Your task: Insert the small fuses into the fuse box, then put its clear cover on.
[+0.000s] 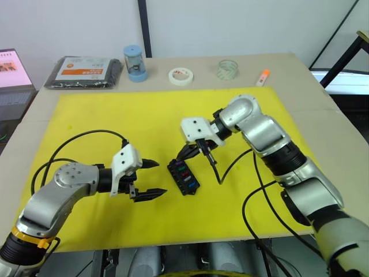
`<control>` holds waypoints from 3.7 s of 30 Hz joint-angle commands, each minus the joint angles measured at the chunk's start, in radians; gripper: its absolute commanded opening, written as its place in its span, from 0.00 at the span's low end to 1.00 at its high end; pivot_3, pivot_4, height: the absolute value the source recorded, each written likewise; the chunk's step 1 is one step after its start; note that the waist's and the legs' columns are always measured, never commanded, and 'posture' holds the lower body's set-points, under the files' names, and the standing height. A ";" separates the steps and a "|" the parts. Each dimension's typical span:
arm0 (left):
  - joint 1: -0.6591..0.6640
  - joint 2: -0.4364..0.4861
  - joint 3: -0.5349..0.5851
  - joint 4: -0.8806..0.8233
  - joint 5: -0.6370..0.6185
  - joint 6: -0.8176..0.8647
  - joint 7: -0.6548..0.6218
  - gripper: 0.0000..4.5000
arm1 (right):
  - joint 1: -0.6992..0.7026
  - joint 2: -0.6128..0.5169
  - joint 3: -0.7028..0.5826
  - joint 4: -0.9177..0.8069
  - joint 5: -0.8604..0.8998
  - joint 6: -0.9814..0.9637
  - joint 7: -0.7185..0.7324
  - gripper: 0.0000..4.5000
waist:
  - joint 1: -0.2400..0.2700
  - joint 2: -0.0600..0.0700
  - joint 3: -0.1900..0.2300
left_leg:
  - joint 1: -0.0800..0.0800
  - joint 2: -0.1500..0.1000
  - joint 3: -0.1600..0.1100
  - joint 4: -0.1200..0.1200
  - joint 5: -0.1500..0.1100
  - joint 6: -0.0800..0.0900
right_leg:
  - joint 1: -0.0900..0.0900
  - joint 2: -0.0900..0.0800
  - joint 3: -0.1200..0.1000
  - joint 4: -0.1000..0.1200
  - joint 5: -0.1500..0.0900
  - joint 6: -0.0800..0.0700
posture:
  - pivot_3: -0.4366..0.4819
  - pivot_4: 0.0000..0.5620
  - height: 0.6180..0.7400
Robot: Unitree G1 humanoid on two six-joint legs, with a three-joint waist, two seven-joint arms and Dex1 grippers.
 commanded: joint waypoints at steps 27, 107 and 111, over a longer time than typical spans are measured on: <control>-0.017 -0.001 0.022 -0.006 0.003 -0.020 0.001 1.00 | 0.039 0.009 0.028 0.109 -0.051 -0.084 -0.023 0.02 | 0.000 0.000 0.000 | 0.000 0.000 0.000 0.000 0.000 0.000 | 0.000 0.000 0.000 0.000 0.000 0.000 | 0.48 0.27 1.00; 0.196 0.351 0.439 0.434 -0.046 -0.032 -0.474 1.00 | 0.199 -0.471 -0.386 -0.241 0.289 0.259 -0.101 0.99 | 0.000 0.004 0.002 | -0.001 0.002 0.004 -0.001 -0.002 0.004 | -0.005 -0.001 0.001 -0.001 0.000 0.000 | 0.48 0.27 1.00; 0.091 0.328 0.358 0.432 -0.157 0.154 -0.487 1.00 | 0.122 -0.317 -0.264 -0.365 0.311 0.337 -0.145 0.99 | 0.001 0.003 0.001 | -0.001 0.002 0.004 -0.001 -0.003 0.005 | -0.005 -0.001 0.001 0.000 0.000 0.000 | 0.48 0.27 1.00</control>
